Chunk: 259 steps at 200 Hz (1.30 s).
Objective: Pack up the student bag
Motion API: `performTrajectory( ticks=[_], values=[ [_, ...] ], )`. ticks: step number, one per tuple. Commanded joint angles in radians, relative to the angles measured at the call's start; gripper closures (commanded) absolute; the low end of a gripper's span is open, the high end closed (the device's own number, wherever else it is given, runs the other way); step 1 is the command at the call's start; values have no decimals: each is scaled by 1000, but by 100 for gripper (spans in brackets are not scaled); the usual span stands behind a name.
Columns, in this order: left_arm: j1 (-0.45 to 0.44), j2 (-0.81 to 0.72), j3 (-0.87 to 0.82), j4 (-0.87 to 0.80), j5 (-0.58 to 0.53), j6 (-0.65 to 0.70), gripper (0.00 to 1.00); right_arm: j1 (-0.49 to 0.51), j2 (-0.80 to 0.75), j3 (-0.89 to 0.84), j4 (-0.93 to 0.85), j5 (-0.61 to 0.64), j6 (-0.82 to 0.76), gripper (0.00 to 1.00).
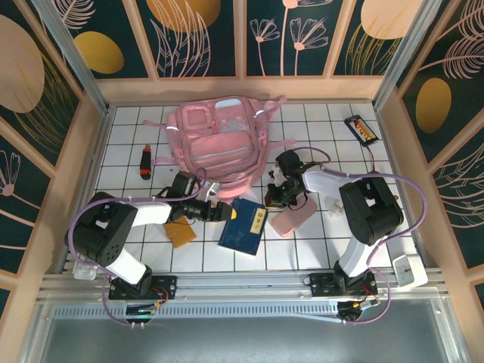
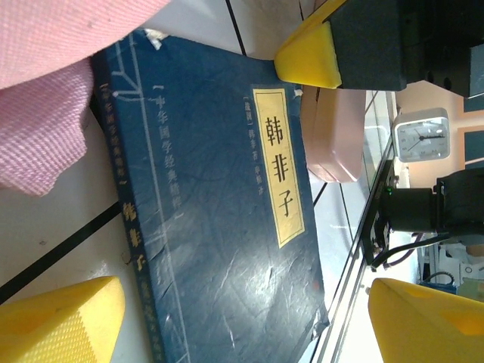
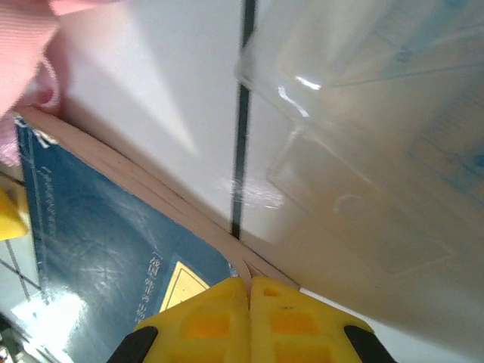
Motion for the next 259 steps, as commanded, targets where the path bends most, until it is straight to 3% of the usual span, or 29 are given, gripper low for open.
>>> performTrajectory(
  ticks=[1,48,83,108,142,165,191,221,234,247,259],
  values=[
    [-8,16,3,-19,-13,7,16,17,-62,-27,82,-106,-39,100],
    [-7,9,14,-76,-58,57,16,28,-222,-77,191,-206,-179,100],
    [-8,31,-4,-30,-86,60,15,30,-305,-110,235,-265,-278,100],
    [-7,50,-30,57,-23,70,13,32,-375,-122,272,-295,-321,100],
    [-7,-68,-165,317,120,139,10,56,-457,-119,290,-347,-395,100],
    [-7,-95,-175,281,83,193,9,88,-502,-127,287,-346,-462,100],
    [-7,-76,-187,378,121,177,11,95,-507,-134,279,-323,-479,100],
    [-7,-174,-249,566,102,230,27,95,-500,-142,306,-302,-464,100],
    [-7,-226,-251,564,94,279,35,95,-502,-144,306,-287,-467,100],
    [-7,-261,-228,482,109,371,54,93,-501,-146,300,-266,-469,100],
    [-8,-278,-198,399,145,458,82,90,-499,-145,297,-255,-472,100]
  ],
)
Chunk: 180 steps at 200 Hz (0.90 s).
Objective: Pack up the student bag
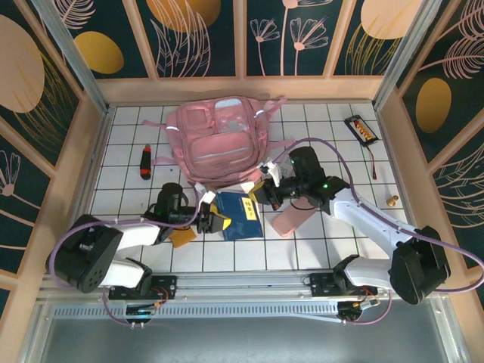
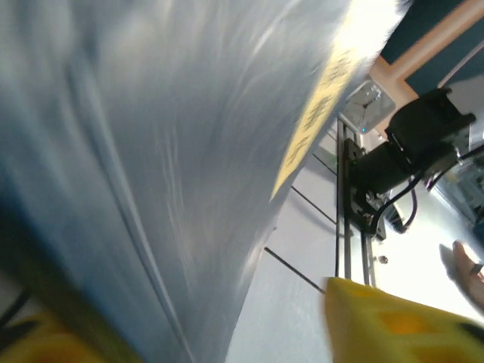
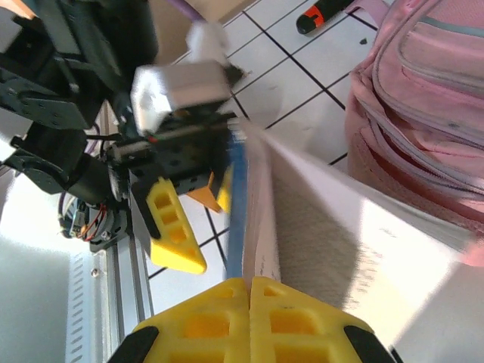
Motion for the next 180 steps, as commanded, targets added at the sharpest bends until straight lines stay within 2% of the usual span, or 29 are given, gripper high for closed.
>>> performTrajectory(
  ticks=[1,5,7,29,36,43,66,68,71,72,74,76,79,93,116,139,151,162,167,180],
  values=[
    [-2,-44,46,-36,70,203,86,-1,-3,-11,28,30,-19,100],
    [-2,-48,55,-55,76,223,98,-3,-3,-10,28,31,-18,100],
    [-2,-49,59,-64,79,229,100,-3,-2,-10,29,32,-19,100],
    [-2,-67,87,-93,67,248,100,-11,-4,-14,47,56,0,100],
    [-2,-79,94,-99,65,258,100,-17,-8,-16,53,69,6,88],
    [-2,-95,101,-102,65,261,100,-26,-15,-18,57,89,14,70],
    [-2,-155,160,-173,77,294,100,-48,-57,-32,62,98,3,46],
    [-2,-162,166,-182,76,297,100,-48,-64,-34,63,87,-2,37],
    [-1,-168,180,-191,76,300,100,-47,-72,-39,63,68,-13,30],
    [-1,-172,184,-193,76,301,100,-61,-74,-39,63,64,-18,19],
    [-2,-178,189,-200,78,303,100,-72,-79,-41,61,53,-28,6],
    [-2,-183,196,-207,79,305,100,-75,-85,-43,60,50,-35,2],
    [-1,-190,205,-215,81,308,100,-75,-96,-47,60,51,-38,1],
    [-2,-211,254,-254,88,309,100,-77,-132,-69,70,18,-55,1],
    [-2,-204,329,-316,146,317,100,-77,-173,-126,89,-123,-129,1],
    [-2,-201,382,-331,201,319,100,-77,-164,-152,115,-199,-139,1],
    [-2,-193,421,-360,227,330,100,-77,-145,-145,114,-263,-144,5],
    [-2,-187,454,-407,242,362,100,-77,-131,-137,114,-312,-146,19],
    [-2,-184,465,-424,244,374,100,-77,-127,-133,115,-330,-148,31],
    [-2,-180,482,-444,236,391,100,-83,-121,-134,152,-371,-114,72]
  ],
)
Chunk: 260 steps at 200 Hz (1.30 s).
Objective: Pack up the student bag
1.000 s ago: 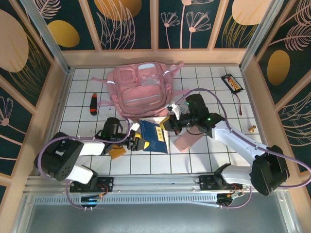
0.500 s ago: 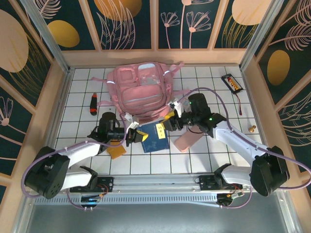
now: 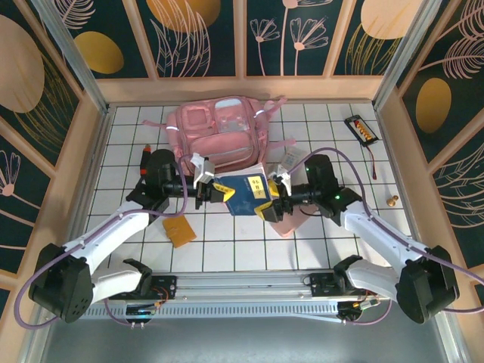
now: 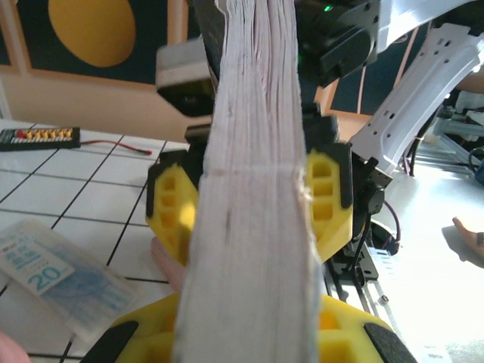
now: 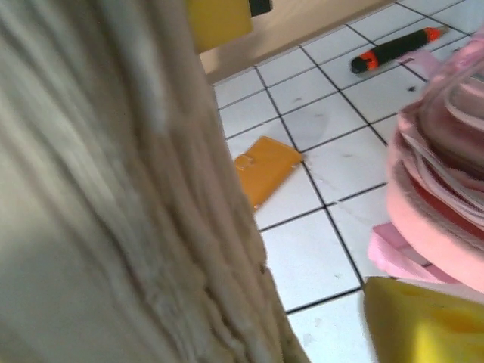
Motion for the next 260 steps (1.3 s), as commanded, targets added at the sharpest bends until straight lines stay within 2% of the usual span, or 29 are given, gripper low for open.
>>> performTrajectory(
  ticks=[1,12,29,56,71,74,80,84,92,100,112,124,135,149,160,177,190,211,228,243,251,260],
  values=[
    [-2,6,64,-62,74,77,100,-8,13,5,64,-159,12,75],
    [-1,8,70,-56,72,74,100,-12,18,3,92,-222,29,100],
    [-2,15,71,-31,64,44,100,-10,12,-3,123,-244,43,100],
    [0,5,70,1,55,1,100,-22,-38,-36,220,-190,85,100],
    [0,2,75,8,51,-18,100,-29,-49,-45,295,-159,160,100],
    [0,3,75,12,55,-28,100,-28,-51,-47,307,-138,179,90],
    [1,7,79,25,66,-47,100,-28,-58,-53,347,-97,229,60],
    [1,10,81,39,71,-69,100,-28,-65,-62,377,-74,259,48],
    [2,18,80,94,64,-139,100,-28,-84,-82,460,-20,336,36],
    [5,24,77,165,46,-226,100,-30,-103,-114,577,87,470,23],
    [16,32,77,268,9,-352,100,-44,-117,-184,833,133,697,20],
    [30,43,83,342,-42,-486,100,-44,-113,-247,1039,175,876,10],
    [43,65,100,404,-39,-597,100,-46,-100,-267,1143,156,943,10],
    [44,87,118,477,3,-698,100,-48,-77,-266,1179,138,971,11],
    [44,88,127,484,-3,-724,100,-57,-60,-280,1225,156,1007,11],
    [46,80,135,494,-55,-759,100,-81,-11,-333,1436,216,1161,13],
    [47,87,139,544,-65,-827,100,-86,48,-357,1605,258,1286,17],
    [47,103,158,567,-46,-867,100,-78,140,-333,1761,239,1373,26],
    [47,100,160,579,-71,-881,100,-55,159,-300,1754,232,1342,27],
    [47,94,157,590,-136,-917,100,-22,150,-278,1699,257,1289,29],
    [48,92,148,618,-159,-943,100,-2,148,-274,1696,289,1267,35],
    [47,92,138,666,-167,-976,100,14,151,-269,1701,322,1257,47]
  ],
)
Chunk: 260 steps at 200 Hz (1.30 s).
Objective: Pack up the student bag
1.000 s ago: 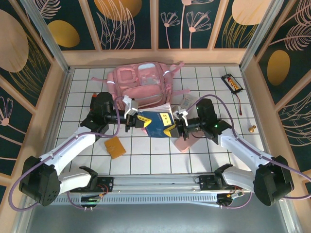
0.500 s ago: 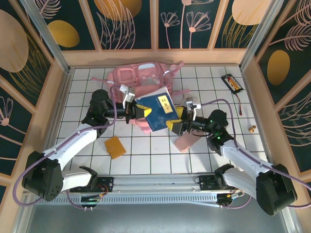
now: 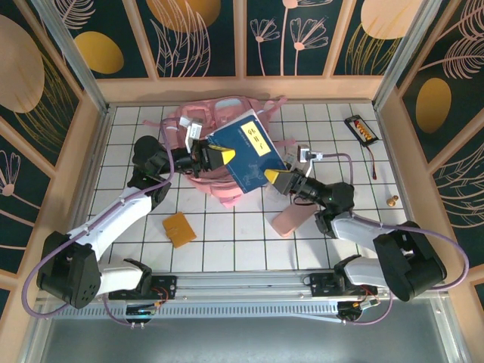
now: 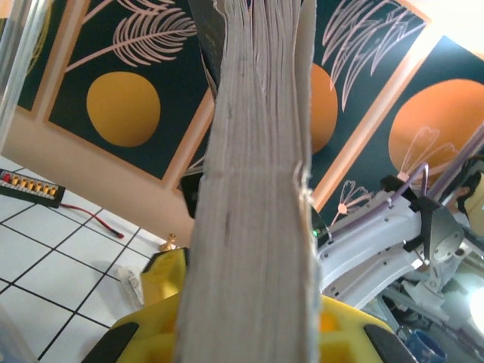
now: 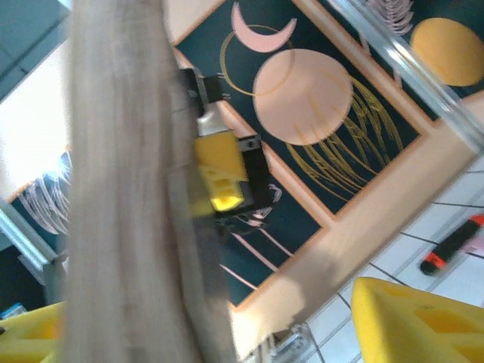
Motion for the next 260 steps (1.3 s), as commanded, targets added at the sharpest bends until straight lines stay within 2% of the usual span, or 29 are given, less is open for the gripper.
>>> performTrajectory(
  ticks=[1,36,45,49,53,65,79,85,95,116,127,144,161,193,215,234,260],
  values=[
    [4,-5,8,163,-69,-114,100,46,-9,42,114,81,-24,48],
    [4,6,-9,177,-80,-140,100,76,46,83,198,122,-5,100],
    [3,5,-15,173,-94,-139,100,79,51,91,196,135,5,100],
    [4,4,-15,167,-105,-137,94,81,51,93,193,141,5,100],
    [4,1,-16,156,-120,-136,87,83,50,92,191,149,5,100],
    [4,-6,-14,96,-168,-119,57,79,45,89,185,174,9,100],
    [7,-14,-7,35,-181,-57,54,71,32,80,152,201,16,100],
    [10,-19,-8,13,-177,-19,47,65,26,75,135,208,18,100],
    [15,-35,-13,-71,-197,79,28,58,12,68,98,205,25,100],
    [18,-97,-46,-344,-307,471,13,-2,-29,49,33,168,24,100],
    [17,-101,-69,-459,-325,726,15,-31,-53,49,-13,139,20,100],
    [-7,-25,-59,-677,-425,1134,18,-76,-97,50,-100,115,3,100],
    [-38,90,-42,-758,-572,1358,21,-124,-135,77,-232,63,-45,100],
    [-62,266,40,-835,-680,1596,25,-207,-210,115,-462,24,-123,100],
    [-62,343,70,-850,-757,1694,24,-229,-249,152,-616,0,-218,100],
    [-62,402,120,-870,-800,1692,29,-229,-283,162,-704,14,-274,100],
    [-63,412,180,-908,-717,1662,34,-230,-310,170,-783,6,-317,100]
  ],
)
